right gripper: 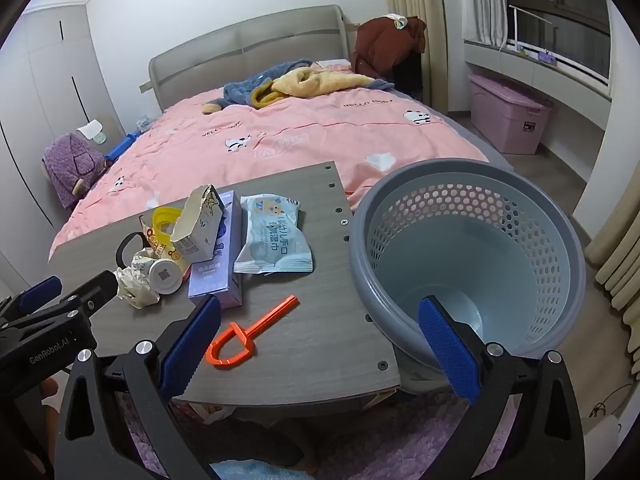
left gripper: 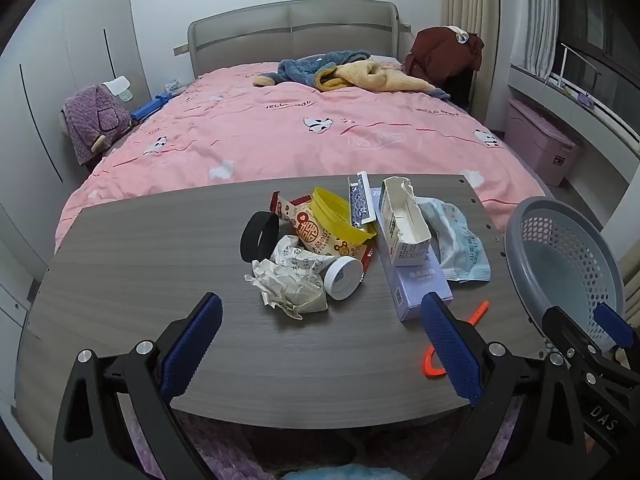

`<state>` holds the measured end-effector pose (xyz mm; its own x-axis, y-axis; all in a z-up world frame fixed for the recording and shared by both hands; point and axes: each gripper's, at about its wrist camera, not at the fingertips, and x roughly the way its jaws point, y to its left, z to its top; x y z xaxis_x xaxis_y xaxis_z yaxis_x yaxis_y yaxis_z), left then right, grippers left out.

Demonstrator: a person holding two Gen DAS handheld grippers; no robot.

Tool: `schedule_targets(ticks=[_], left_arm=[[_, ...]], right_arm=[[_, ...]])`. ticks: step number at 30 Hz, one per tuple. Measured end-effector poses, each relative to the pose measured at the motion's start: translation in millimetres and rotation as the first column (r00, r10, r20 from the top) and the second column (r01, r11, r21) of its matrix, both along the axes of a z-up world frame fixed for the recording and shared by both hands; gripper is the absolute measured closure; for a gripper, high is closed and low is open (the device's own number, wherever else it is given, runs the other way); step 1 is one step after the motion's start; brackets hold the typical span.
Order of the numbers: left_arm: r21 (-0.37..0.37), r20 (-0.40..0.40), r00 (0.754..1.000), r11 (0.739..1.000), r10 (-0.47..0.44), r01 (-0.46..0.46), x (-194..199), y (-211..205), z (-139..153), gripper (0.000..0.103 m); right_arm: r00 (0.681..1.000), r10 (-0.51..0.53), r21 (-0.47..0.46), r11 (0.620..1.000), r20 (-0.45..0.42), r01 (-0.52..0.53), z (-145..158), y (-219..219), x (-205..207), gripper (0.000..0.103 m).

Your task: Collect trash

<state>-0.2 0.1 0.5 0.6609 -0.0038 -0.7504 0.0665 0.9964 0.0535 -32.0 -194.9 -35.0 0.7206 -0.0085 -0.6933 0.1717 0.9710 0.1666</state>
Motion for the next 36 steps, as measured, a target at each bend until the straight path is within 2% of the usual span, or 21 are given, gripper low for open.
schedule_targets(ticks=[4, 6, 9, 12, 36], left_arm=[[0.000, -0.004, 1.000, 1.000, 0.000, 0.000, 2, -1, 0, 0.008], [-0.001, -0.003, 1.000, 1.000, 0.001, -0.001, 3, 9, 17, 0.008], [0.002, 0.007, 1.000, 1.000, 0.004, -0.004, -7, 12, 19, 0.008], [-0.001, 0.027, 1.000, 1.000, 0.010, -0.010, -11, 11, 10, 0.008], [0.012, 0.040, 0.999, 1.000, 0.003, -0.004, -18, 9, 9, 0.008]], right_arm=[[1.000, 0.000, -0.003, 1.000, -0.001, 0.000, 0, 2, -1, 0.006], [1.000, 0.000, -0.005, 1.000, 0.001, 0.000, 0, 3, -2, 0.006], [1.000, 0.000, -0.007, 1.000, 0.002, 0.000, 0, 4, -2, 0.006], [1.000, 0.000, -0.008, 1.000, 0.003, 0.000, 1, 6, -3, 0.006], [1.000, 0.000, -0.016, 1.000, 0.007, 0.000, 4, 8, -5, 0.006]])
